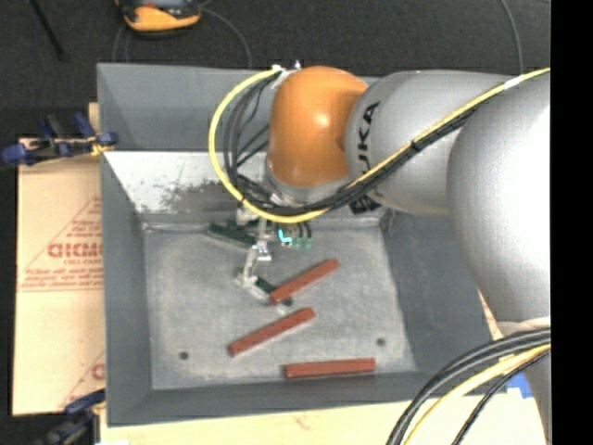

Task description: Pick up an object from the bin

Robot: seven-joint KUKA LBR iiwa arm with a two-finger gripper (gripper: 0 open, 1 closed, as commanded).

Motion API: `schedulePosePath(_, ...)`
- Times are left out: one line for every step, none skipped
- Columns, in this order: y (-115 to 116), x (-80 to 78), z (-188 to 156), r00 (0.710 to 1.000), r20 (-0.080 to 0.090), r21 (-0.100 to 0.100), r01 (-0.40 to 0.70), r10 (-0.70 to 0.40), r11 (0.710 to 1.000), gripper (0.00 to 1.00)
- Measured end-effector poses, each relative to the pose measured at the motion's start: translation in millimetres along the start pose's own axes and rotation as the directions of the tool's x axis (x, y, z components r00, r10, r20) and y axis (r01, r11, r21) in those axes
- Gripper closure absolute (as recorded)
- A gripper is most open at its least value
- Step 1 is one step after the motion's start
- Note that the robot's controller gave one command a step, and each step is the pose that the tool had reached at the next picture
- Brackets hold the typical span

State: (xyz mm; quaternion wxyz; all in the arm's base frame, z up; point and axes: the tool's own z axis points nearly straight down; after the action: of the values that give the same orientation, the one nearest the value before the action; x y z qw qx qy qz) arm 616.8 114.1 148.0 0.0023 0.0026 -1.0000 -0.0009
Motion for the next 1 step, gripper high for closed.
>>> schedulePosePath(-0.4, -1.9, -5.1, 1.0, 0.008, -0.001, -0.002, 0.002, 1.0, 0.0)
